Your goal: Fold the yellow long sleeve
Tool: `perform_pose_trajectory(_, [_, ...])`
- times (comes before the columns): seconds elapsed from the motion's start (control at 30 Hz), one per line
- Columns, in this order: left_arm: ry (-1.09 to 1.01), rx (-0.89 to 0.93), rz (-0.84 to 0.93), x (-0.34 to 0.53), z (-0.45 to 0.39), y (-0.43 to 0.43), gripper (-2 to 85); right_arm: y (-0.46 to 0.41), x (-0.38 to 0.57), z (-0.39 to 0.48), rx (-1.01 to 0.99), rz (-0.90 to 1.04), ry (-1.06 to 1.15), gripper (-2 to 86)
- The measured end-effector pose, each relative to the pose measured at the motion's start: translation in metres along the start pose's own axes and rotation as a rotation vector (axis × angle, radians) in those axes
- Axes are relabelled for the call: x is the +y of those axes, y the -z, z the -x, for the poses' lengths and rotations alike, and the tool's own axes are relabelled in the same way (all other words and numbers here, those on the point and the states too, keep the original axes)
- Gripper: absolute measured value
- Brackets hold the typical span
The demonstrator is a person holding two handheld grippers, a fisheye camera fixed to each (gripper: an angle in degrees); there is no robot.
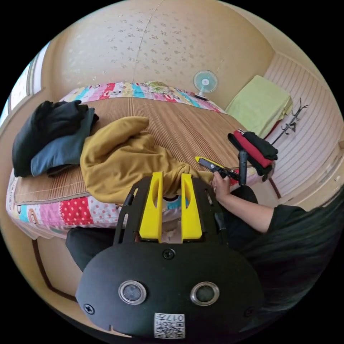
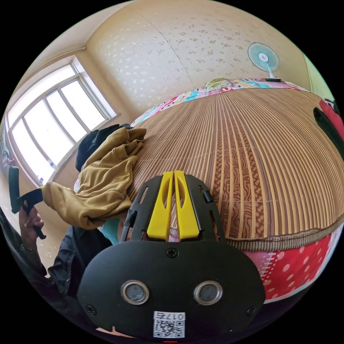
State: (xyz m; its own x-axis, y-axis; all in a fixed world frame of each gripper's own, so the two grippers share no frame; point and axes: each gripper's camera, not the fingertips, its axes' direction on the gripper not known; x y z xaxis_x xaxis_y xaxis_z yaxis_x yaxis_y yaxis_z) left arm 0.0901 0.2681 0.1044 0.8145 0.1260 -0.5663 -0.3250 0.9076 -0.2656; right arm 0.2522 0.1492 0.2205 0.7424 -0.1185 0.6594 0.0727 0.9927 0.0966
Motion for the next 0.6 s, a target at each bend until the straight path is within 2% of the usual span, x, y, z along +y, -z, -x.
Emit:
perform_pose_trajectory(0.17, [-0.061,-0.181,-0.045,-0.014,-0.026,0.021,8.3,0.002,0.0,-0.001,0.005,-0.003,0.003,0.3])
perform_pose_trajectory(0.27, [-0.049,-0.265,-0.163,-0.019,-0.028,0.042,8.7,0.003,0.001,0.0,0.013,-0.004,0.006,0.3])
perform_pose_trajectory(0.33, [-0.09,-0.13,-0.231,-0.027,-0.027,0.044,10.6,0.005,0.001,0.0,0.017,-0.005,0.008,0.3])
perform_pose_trajectory(0.4, [-0.088,0.009,-0.212,-0.04,-0.024,0.028,13.1,0.006,0.001,0.0,0.017,-0.006,0.008,0.3])
perform_pose_trajectory(0.47, [-0.064,0.101,-0.159,-0.055,-0.022,-0.003,14.4,0.008,0.001,-0.001,0.014,-0.006,0.008,0.3])
perform_pose_trajectory(0.6, [0.012,0.15,0.093,-0.072,-0.016,-0.105,16.3,0.013,0.002,-0.003,0.005,-0.007,0.005,0.3])
